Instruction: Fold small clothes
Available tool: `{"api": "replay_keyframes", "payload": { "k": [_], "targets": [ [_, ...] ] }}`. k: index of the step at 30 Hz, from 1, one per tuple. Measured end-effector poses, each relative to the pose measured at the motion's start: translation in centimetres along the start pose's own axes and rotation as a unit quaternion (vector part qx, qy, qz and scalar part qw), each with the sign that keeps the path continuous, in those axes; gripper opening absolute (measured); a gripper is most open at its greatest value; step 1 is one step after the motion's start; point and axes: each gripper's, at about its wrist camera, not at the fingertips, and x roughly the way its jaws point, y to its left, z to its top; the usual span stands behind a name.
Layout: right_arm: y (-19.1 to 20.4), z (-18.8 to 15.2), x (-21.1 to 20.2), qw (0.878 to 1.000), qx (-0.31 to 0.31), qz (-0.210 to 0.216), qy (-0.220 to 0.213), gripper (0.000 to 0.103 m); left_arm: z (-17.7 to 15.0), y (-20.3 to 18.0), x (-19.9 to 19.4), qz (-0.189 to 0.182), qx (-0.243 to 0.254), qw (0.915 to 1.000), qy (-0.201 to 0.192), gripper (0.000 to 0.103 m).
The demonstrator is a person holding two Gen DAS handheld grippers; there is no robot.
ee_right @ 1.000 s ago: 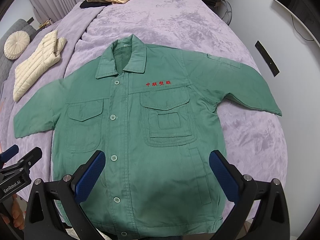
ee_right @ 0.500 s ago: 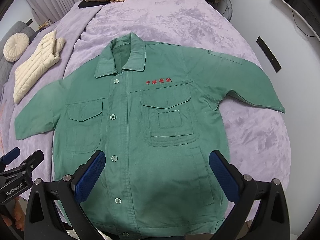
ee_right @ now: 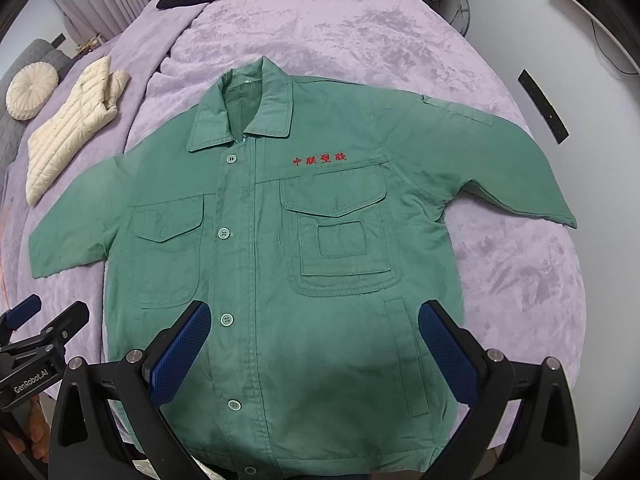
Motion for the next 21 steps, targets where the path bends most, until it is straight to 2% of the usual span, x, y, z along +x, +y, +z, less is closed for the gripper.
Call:
{"api": "replay_keyframes", "payload": {
  "k": [14, 21],
  "targets": [
    [-1.4, 0.7, 0.6, 1.0, -0.005, 0.013, 0.014, 0.103, 0.3, -2.1, -0.1, 0.011, 0.005, 0.9999, 0.011, 0.103],
    [-4.2, 0.7, 1.3, 0.998, -0.019, 0.05, 0.03, 0.103, -1.4, -4.0, -0.4, 0.022, -0.024, 0.9991, 0.029, 0.103]
  ]
}}
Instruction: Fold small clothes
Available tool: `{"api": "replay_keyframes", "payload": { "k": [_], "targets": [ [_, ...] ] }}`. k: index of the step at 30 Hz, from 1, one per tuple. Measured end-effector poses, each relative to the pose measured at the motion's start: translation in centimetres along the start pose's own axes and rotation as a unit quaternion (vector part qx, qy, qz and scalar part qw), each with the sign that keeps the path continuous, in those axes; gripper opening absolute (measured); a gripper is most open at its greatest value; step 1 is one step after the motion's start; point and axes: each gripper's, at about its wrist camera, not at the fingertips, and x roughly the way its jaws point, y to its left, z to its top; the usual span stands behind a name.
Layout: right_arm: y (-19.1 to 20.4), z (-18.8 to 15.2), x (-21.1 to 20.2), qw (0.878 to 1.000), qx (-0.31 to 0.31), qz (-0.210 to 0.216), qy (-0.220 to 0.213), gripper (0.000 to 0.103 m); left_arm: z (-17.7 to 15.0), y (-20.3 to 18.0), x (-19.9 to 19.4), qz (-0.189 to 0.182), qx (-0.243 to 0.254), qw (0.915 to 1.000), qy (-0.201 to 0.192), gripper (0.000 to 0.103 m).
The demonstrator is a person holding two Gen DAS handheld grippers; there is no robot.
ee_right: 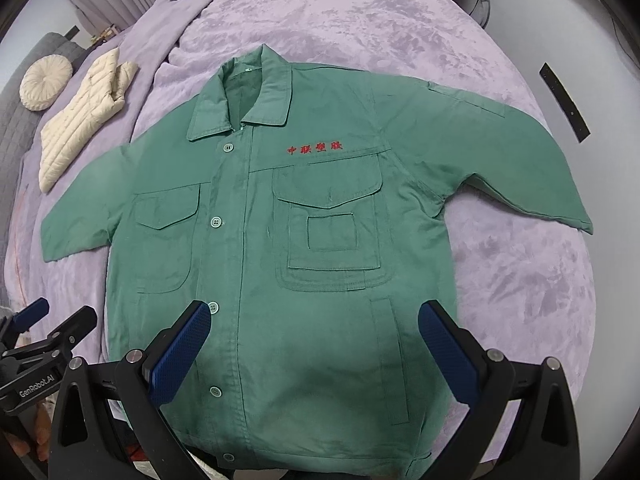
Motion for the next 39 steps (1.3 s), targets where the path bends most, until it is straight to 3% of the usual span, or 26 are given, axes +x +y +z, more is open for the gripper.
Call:
{"api": "replay_keyframes", "payload": {
  "k": [4, 8, 13, 18, 22, 26, 28, 30, 33, 34, 36, 38, 39],
  "targets": [
    [-0.9, -0.1, 1.0, 0.999, -0.021, 0.027, 0.015, 0.103, -1.6, -0.3, 0.8, -0.011, -0.036, 0.9991, 0.017, 0.103],
    [0.5, 0.0, 2.6, 0.997, -0.048, 0.055, 0.031, 0.103, -2.6, 2.3, 1.8, -0.03, -0.095, 0.9947, 0.027, 0.103],
    [5.7, 0.5, 4.1, 0.994, -0.069, 0.073, 0.045, 0.103, -2.1, 11.2, 4.8, -0.063, -0.18, 0.9815, 0.015, 0.103],
    [11.1, 0.3, 5.4, 0.993, -0.067, 0.077, 0.064, 0.103, -0.1, 22.4, 9.7, -0.04, -0.248, 0.968, -0.01, 0.103],
    [14.5, 0.2, 6.3, 0.993, -0.07, 0.067, 0.072, 0.103, 1.3, 32.4, 14.2, -0.039, -0.33, 0.9423, -0.042, 0.103],
    [16.9, 0.1, 7.9, 0.992, -0.074, 0.048, 0.093, 0.103, 1.5, 40.8, 19.3, -0.089, -0.429, 0.897, -0.058, 0.103],
    [17.9, 0.0, 8.7, 0.991, -0.074, 0.042, 0.105, 0.103, 1.8, 43.7, 21.3, -0.107, -0.459, 0.8794, -0.068, 0.103],
    [18.8, -0.2, 9.3, 0.99, -0.077, 0.037, 0.114, 0.103, 2.5, 45.3, 22.4, -0.108, -0.467, 0.8739, -0.082, 0.103],
    [20.2, -0.2, 9.7, 0.988, -0.088, 0.032, 0.119, 0.103, 3.8, 46.7, 22.8, -0.09, -0.453, 0.8812, -0.101, 0.102],
    [20.6, -0.2, 9.6, 0.988, -0.091, 0.033, 0.119, 0.103, 4.1, 47.0, 22.5, -0.078, -0.451, 0.8821, -0.111, 0.098],
    [21.1, -0.2, 9.5, 0.988, -0.097, 0.035, 0.119, 0.103, 4.6, 47.7, 22.0, -0.056, -0.451, 0.883, -0.116, 0.042],
    [21.4, -0.4, 9.5, 0.987, -0.099, 0.036, 0.119, 0.103, 4.5, 48.5, 21.8, -0.093, -0.448, 0.8797, -0.13, 0.004],
    [21.3, -0.4, 9.5, 0.987, -0.098, 0.038, 0.118, 0.103, 4.5, 48.8, 21.3, -0.11, -0.445, 0.8776, -0.142, 0.004]
  ]
}}
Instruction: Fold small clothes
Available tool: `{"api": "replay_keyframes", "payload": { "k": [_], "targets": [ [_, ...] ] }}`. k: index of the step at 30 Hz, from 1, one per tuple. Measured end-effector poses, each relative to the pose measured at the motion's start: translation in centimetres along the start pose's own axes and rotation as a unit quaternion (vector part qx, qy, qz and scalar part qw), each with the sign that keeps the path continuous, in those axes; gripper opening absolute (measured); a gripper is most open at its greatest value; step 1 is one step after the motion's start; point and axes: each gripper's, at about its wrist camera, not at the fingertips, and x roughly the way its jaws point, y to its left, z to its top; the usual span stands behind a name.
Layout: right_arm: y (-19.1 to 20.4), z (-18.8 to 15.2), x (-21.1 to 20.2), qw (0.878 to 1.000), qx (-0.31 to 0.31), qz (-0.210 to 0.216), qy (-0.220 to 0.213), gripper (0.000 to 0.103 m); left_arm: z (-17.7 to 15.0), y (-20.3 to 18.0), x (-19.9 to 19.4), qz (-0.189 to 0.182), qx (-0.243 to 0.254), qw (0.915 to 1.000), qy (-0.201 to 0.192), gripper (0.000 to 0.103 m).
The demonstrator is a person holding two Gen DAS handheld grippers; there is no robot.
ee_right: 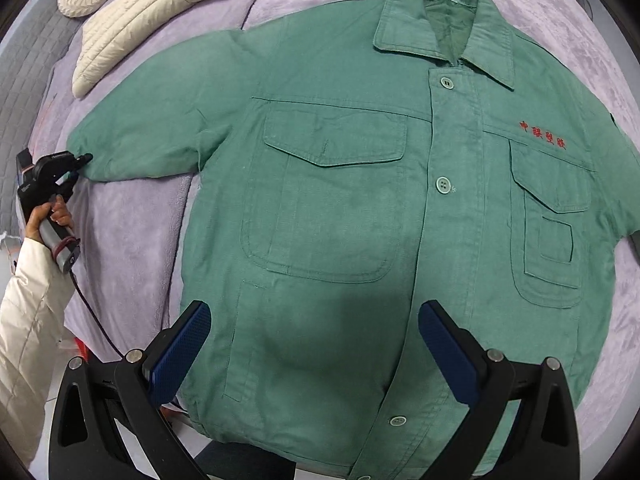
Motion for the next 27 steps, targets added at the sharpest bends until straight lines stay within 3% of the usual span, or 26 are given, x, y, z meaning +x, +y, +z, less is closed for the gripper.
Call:
{"api": "replay_keyframes", "payload": {
  "k": [3, 6, 10, 13, 14, 17, 19, 22, 25, 26, 27],
  "targets": [
    [-0.4, -0.1, -0.1, 1.0, 0.008, 0.006, -0.008, 0.103, 0.0, -2.1, -2.5, -0.026, 0.043, 0.9984, -0.024, 0.004],
    [-1.4, -0.3, -0.8, 0.999, 0.019, 0.015, -0.021, 0.103, -1.5, -8.1, -5.7, -0.068, 0.097, 0.9921, -0.041, 0.004],
    [-3.7, -0.7, -1.9, 0.998, 0.041, 0.026, -0.041, 0.103, -4.3, -16.2, -9.6, -0.132, 0.184, 0.9731, -0.043, 0.004],
    [-6.5, -1.2, -2.9, 0.996, 0.066, 0.033, -0.059, 0.103, -9.4, -23.8, -11.3, -0.17, 0.278, 0.945, -0.022, 0.004],
    [-7.6, -1.3, -3.2, 0.994, 0.076, 0.035, -0.065, 0.103, -11.9, -26.8, -11.8, -0.187, 0.31, 0.9319, -0.013, 0.004],
    [-11.1, -2.0, -3.9, 0.99, 0.11, 0.038, -0.079, 0.103, -18.9, -33.6, -12.0, -0.224, 0.376, 0.8989, 0.021, 0.004],
    [-14.0, -2.5, -4.2, 0.987, 0.135, 0.033, -0.083, 0.103, -23.6, -37.3, -11.0, -0.231, 0.409, 0.8815, 0.049, 0.004],
    [-18.0, -3.9, -3.6, 0.983, 0.167, 0.016, -0.079, 0.103, -31.5, -41.0, -7.9, -0.206, 0.468, 0.8548, 0.086, 0.004],
    [-21.8, -5.1, -2.3, 0.978, 0.199, 0.004, -0.063, 0.103, -38.7, -41.9, -3.4, -0.141, 0.534, 0.8227, 0.133, 0.007],
    [-22.7, -5.4, -2.0, 0.976, 0.208, 0.002, -0.058, 0.103, -40.1, -40.8, -2.1, -0.118, 0.548, 0.8141, 0.151, 0.017],
    [-23.5, -5.6, -1.7, 0.975, 0.216, 0.002, -0.055, 0.103, -41.1, -40.2, -1.3, -0.099, 0.556, 0.8093, 0.164, 0.036]
  ]
}}
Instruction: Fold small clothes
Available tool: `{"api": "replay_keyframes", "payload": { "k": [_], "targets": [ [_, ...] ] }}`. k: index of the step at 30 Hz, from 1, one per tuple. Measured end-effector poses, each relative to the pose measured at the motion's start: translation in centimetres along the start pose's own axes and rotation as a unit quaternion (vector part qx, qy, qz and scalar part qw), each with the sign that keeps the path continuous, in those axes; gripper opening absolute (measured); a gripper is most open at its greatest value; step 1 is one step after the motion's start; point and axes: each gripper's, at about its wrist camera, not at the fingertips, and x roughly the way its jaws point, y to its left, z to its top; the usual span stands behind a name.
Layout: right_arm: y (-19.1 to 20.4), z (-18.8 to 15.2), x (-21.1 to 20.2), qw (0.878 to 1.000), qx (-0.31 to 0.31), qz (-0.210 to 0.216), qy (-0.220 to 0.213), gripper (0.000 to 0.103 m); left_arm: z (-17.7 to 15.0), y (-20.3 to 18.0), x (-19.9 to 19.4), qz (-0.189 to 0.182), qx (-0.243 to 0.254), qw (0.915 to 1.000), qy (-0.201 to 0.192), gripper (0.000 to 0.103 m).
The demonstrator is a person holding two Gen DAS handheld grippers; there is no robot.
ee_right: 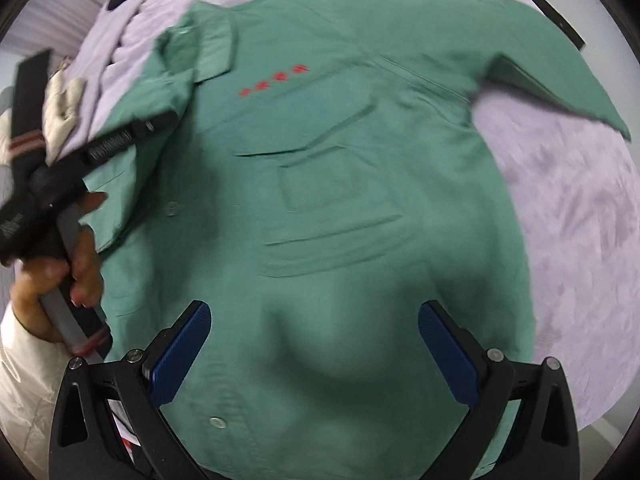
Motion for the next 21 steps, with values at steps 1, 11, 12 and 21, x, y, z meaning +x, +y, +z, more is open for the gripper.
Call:
{"api": "replay_keyframes", "payload": {
  "k": [1, 11, 12, 21],
  "targets": [
    [-0.5, 0.2, 0.1, 1.0, 0.003, -0.002, 0.001, 0.103, -0.8, 0.1, 0.6, 0.002, 0.002, 0.9999, 0.012, 0.048],
    [6.4, 3.7, 1.0, 0.989, -0.13, -0.031, -0.063, 0.103, -6.5, 7.6, -9.9, 0.093, -0.037, 0.9937, -0.05, 0.1],
    [8.6, 4.2, 1.6, 0.982, -0.168, -0.037, -0.073, 0.103, -7.4, 9.3, -10.5, 0.117, -0.053, 0.9904, -0.05, 0.1],
    [21.1, 7.9, 9.6, 0.907, -0.36, -0.151, -0.157, 0.002, -15.0, 19.1, -6.2, 0.252, -0.137, 0.9567, 0.047, 0.101]
  ]
}}
